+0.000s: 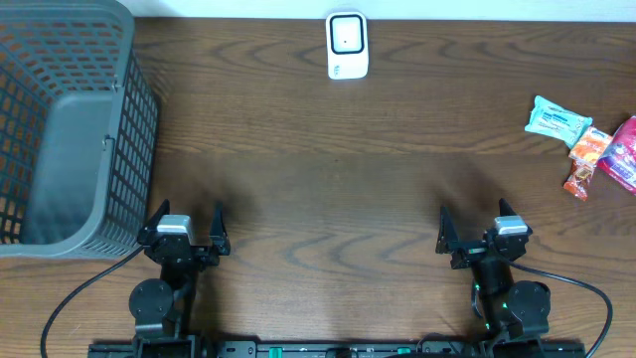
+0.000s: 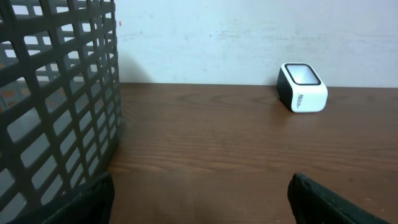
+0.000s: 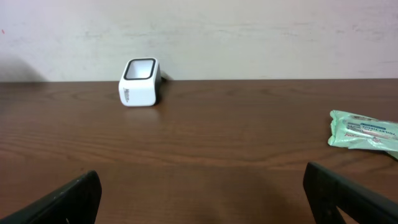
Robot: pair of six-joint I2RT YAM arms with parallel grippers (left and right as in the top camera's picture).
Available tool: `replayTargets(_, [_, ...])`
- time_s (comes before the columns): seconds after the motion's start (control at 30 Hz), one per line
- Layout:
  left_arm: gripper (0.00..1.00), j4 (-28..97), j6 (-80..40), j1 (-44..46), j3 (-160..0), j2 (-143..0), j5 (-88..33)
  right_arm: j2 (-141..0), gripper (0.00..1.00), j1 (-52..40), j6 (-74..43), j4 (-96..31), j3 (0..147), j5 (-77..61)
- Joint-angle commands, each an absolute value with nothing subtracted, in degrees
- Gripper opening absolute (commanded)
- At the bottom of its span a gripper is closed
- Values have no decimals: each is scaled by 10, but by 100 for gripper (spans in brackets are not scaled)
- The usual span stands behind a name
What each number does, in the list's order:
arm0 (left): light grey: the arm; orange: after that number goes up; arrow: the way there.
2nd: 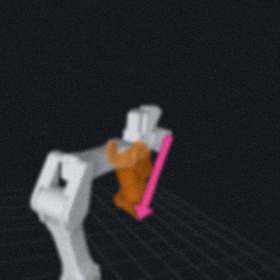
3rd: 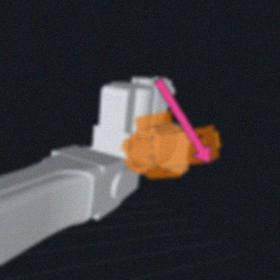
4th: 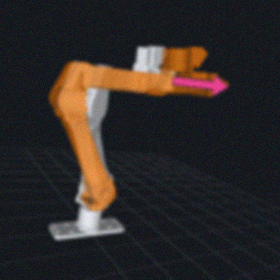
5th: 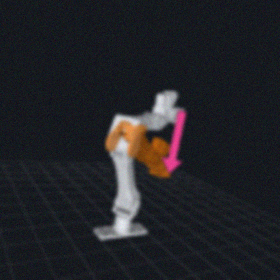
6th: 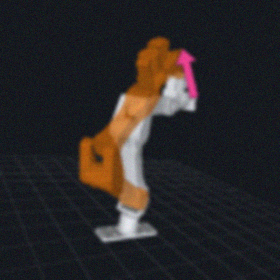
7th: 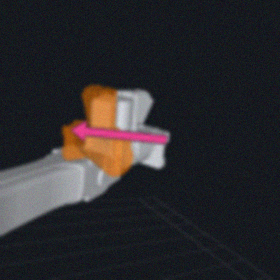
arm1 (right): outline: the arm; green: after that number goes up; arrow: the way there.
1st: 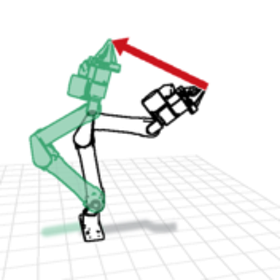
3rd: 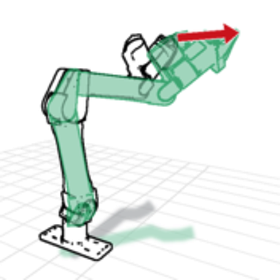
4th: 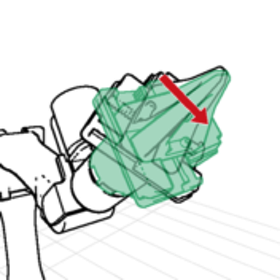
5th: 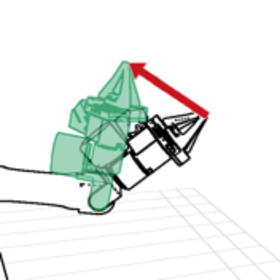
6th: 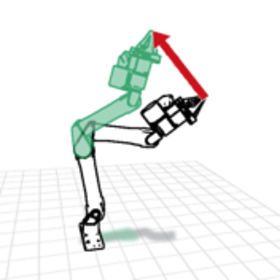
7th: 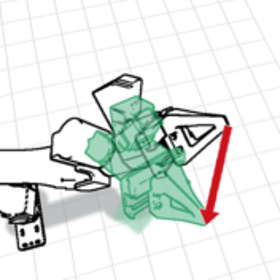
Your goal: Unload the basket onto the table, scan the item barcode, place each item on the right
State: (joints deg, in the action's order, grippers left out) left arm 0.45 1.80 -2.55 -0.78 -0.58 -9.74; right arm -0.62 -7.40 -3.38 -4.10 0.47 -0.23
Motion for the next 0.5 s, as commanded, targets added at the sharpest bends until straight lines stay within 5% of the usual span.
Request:
replayTargets(0.0, [89,32,30,-28,-2,-1,-105,-3,99,-75,-31,-43,3,-3])
replayTargets(0.47, [89,34,30,-30,-2,-1,-90,-3,99,-75,-31,-43,3,-3])
